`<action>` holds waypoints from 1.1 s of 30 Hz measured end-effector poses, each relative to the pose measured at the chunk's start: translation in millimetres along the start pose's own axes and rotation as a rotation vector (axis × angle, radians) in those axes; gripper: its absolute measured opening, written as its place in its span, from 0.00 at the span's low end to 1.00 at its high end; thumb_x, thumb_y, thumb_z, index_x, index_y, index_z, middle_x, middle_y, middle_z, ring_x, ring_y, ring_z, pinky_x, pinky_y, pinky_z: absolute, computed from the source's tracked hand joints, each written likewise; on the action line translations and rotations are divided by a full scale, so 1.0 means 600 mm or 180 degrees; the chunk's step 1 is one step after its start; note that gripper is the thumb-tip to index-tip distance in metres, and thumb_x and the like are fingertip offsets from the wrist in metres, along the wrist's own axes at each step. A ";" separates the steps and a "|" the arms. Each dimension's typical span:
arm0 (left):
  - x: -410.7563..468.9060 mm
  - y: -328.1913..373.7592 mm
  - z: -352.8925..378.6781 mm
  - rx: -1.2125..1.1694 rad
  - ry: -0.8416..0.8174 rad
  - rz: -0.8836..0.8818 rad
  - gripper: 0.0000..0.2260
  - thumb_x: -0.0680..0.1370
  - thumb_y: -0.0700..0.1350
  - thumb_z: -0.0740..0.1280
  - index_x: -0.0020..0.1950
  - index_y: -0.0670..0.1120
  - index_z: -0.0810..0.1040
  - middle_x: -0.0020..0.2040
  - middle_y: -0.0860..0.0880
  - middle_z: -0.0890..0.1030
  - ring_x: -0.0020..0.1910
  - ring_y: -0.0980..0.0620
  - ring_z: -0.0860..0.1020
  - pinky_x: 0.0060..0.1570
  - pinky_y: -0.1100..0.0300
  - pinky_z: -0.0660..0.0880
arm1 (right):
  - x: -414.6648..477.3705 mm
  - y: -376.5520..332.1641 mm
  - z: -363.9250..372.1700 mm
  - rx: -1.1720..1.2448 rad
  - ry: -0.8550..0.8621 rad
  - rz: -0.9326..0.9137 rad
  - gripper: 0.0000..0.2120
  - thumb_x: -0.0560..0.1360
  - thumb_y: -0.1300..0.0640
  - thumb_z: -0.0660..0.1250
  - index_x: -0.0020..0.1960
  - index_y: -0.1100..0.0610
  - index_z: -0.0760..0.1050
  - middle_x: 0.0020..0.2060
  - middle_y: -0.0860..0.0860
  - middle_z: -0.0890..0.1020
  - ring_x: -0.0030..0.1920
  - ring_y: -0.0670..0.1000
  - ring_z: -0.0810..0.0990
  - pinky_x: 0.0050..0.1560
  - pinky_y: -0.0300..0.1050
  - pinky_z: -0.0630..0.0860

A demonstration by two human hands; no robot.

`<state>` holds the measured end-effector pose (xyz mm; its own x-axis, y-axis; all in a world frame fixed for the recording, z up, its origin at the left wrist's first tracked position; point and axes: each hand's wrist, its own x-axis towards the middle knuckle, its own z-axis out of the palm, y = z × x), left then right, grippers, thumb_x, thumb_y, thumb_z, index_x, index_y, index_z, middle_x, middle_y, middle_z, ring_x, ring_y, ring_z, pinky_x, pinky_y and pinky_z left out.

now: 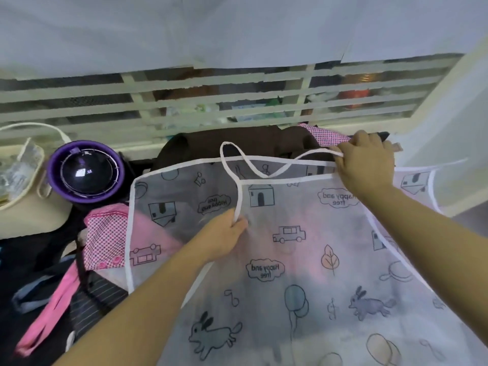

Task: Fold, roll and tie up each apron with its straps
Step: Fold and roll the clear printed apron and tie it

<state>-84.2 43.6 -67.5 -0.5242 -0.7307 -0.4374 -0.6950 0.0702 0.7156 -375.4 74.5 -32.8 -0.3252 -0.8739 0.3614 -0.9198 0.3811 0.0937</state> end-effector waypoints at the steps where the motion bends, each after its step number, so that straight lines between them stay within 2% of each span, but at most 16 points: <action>1: 0.002 0.002 -0.003 0.0045 0.0059 0.0052 0.10 0.83 0.51 0.55 0.51 0.50 0.74 0.43 0.50 0.78 0.41 0.53 0.76 0.44 0.58 0.71 | 0.008 0.000 -0.013 0.0094 -0.0212 0.0073 0.19 0.81 0.50 0.56 0.49 0.64 0.79 0.42 0.60 0.76 0.42 0.62 0.74 0.44 0.53 0.69; 3: 0.010 0.004 -0.009 0.0104 0.0186 0.0072 0.12 0.83 0.52 0.54 0.58 0.50 0.73 0.51 0.48 0.80 0.51 0.50 0.77 0.50 0.56 0.72 | 0.027 -0.001 -0.041 0.0480 -0.0865 0.0337 0.21 0.81 0.46 0.55 0.48 0.61 0.78 0.41 0.56 0.79 0.38 0.59 0.76 0.42 0.49 0.71; 5: 0.021 0.002 -0.014 0.0133 0.0230 -0.0010 0.13 0.83 0.52 0.53 0.61 0.49 0.72 0.54 0.47 0.79 0.53 0.49 0.76 0.52 0.55 0.72 | 0.039 0.000 -0.056 0.1586 -0.1880 0.0925 0.25 0.81 0.41 0.51 0.48 0.59 0.77 0.44 0.55 0.82 0.36 0.56 0.81 0.43 0.46 0.73; 6: 0.026 0.000 -0.015 0.0216 0.0202 -0.0037 0.13 0.83 0.52 0.53 0.61 0.48 0.71 0.54 0.47 0.78 0.53 0.48 0.76 0.54 0.54 0.72 | 0.041 -0.003 -0.060 0.2252 -0.2326 0.1231 0.26 0.81 0.39 0.50 0.50 0.59 0.76 0.47 0.54 0.81 0.37 0.55 0.83 0.41 0.45 0.75; 7: 0.031 -0.003 -0.015 0.0319 0.0162 -0.0077 0.13 0.83 0.52 0.52 0.61 0.48 0.71 0.54 0.47 0.78 0.53 0.48 0.76 0.56 0.52 0.72 | 0.039 -0.004 -0.056 0.2764 -0.2523 0.1398 0.26 0.80 0.38 0.50 0.55 0.58 0.74 0.51 0.54 0.79 0.42 0.56 0.83 0.41 0.46 0.77; 9: 0.042 -0.009 -0.012 0.0520 0.0138 -0.0161 0.14 0.83 0.53 0.52 0.60 0.48 0.71 0.54 0.48 0.78 0.53 0.48 0.76 0.57 0.50 0.72 | 0.035 -0.005 -0.030 0.3026 -0.2233 0.1291 0.25 0.79 0.40 0.56 0.64 0.59 0.71 0.56 0.56 0.76 0.49 0.57 0.80 0.44 0.49 0.81; 11: 0.053 -0.014 -0.010 0.0610 0.0174 -0.0220 0.14 0.83 0.53 0.51 0.58 0.47 0.71 0.52 0.47 0.78 0.52 0.47 0.76 0.56 0.50 0.73 | 0.029 -0.008 -0.001 0.2743 -0.1987 0.1073 0.26 0.76 0.42 0.65 0.64 0.60 0.71 0.52 0.57 0.78 0.45 0.56 0.81 0.42 0.48 0.82; 14: 0.067 -0.017 -0.010 0.0660 0.0171 -0.0282 0.14 0.83 0.52 0.51 0.55 0.46 0.71 0.48 0.46 0.78 0.47 0.47 0.76 0.49 0.53 0.72 | 0.010 -0.009 0.040 0.2647 -0.2671 0.1462 0.22 0.71 0.50 0.74 0.57 0.62 0.73 0.38 0.58 0.80 0.31 0.51 0.79 0.32 0.42 0.80; 17: 0.074 -0.021 -0.012 0.0536 0.0177 -0.0278 0.14 0.84 0.52 0.51 0.54 0.45 0.70 0.44 0.47 0.76 0.41 0.50 0.74 0.40 0.56 0.69 | -0.009 -0.005 0.056 0.3009 -0.3020 0.2209 0.19 0.70 0.57 0.75 0.54 0.64 0.72 0.37 0.58 0.79 0.30 0.49 0.78 0.30 0.39 0.79; 19: 0.076 -0.021 -0.015 0.0397 0.0171 -0.0252 0.14 0.84 0.51 0.51 0.56 0.44 0.71 0.44 0.47 0.76 0.41 0.51 0.74 0.39 0.57 0.67 | -0.014 -0.007 0.062 0.3158 -0.2906 0.2308 0.12 0.73 0.61 0.71 0.53 0.66 0.74 0.35 0.58 0.79 0.29 0.49 0.77 0.27 0.37 0.77; 21: 0.078 -0.021 -0.018 0.0267 0.0168 -0.0263 0.14 0.84 0.51 0.51 0.57 0.45 0.71 0.49 0.46 0.77 0.46 0.49 0.76 0.44 0.56 0.70 | -0.008 -0.012 0.062 0.3283 -0.2373 0.2346 0.07 0.75 0.64 0.68 0.51 0.67 0.76 0.36 0.58 0.80 0.32 0.51 0.79 0.27 0.37 0.77; 23: 0.084 -0.023 -0.022 0.0198 0.0146 -0.0335 0.13 0.84 0.52 0.51 0.58 0.46 0.71 0.52 0.48 0.77 0.49 0.50 0.76 0.43 0.58 0.70 | 0.009 -0.017 0.069 0.3193 -0.1722 0.2368 0.08 0.76 0.65 0.67 0.53 0.68 0.77 0.40 0.60 0.81 0.38 0.56 0.82 0.38 0.44 0.81; 25: 0.092 -0.028 -0.025 0.0206 0.0108 -0.0438 0.13 0.83 0.54 0.52 0.56 0.48 0.71 0.50 0.50 0.77 0.46 0.53 0.75 0.38 0.61 0.68 | 0.024 -0.021 0.075 0.2889 -0.1402 0.2285 0.08 0.76 0.64 0.67 0.53 0.68 0.77 0.42 0.61 0.82 0.43 0.59 0.83 0.49 0.53 0.81; 27: 0.099 -0.032 -0.026 0.0305 0.0094 -0.0508 0.12 0.83 0.53 0.53 0.54 0.48 0.71 0.46 0.49 0.76 0.43 0.53 0.75 0.37 0.60 0.68 | 0.035 -0.027 0.084 0.2598 -0.1361 0.2116 0.09 0.76 0.63 0.66 0.51 0.68 0.78 0.43 0.62 0.83 0.46 0.60 0.83 0.52 0.57 0.80; 30: 0.106 -0.037 -0.027 0.0392 0.0164 -0.0577 0.13 0.84 0.51 0.52 0.55 0.45 0.71 0.43 0.48 0.74 0.40 0.53 0.72 0.35 0.60 0.67 | 0.048 -0.045 0.088 0.2391 -0.1430 0.1784 0.07 0.75 0.65 0.67 0.51 0.66 0.81 0.42 0.58 0.82 0.45 0.57 0.80 0.50 0.49 0.77; 33: 0.109 -0.038 -0.027 0.0403 0.0401 -0.0642 0.14 0.84 0.48 0.51 0.57 0.40 0.70 0.45 0.45 0.75 0.40 0.49 0.72 0.38 0.56 0.68 | 0.059 -0.058 0.111 0.2516 -0.1366 0.1731 0.08 0.77 0.64 0.66 0.53 0.65 0.80 0.45 0.60 0.83 0.48 0.59 0.81 0.53 0.51 0.77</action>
<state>-94.6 -17.2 -103.6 -0.3091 -0.8167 -0.4872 -0.8393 -0.0067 0.5436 -369.7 10.5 -84.9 -0.6458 -0.7367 -0.2005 -0.4577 0.5838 -0.6706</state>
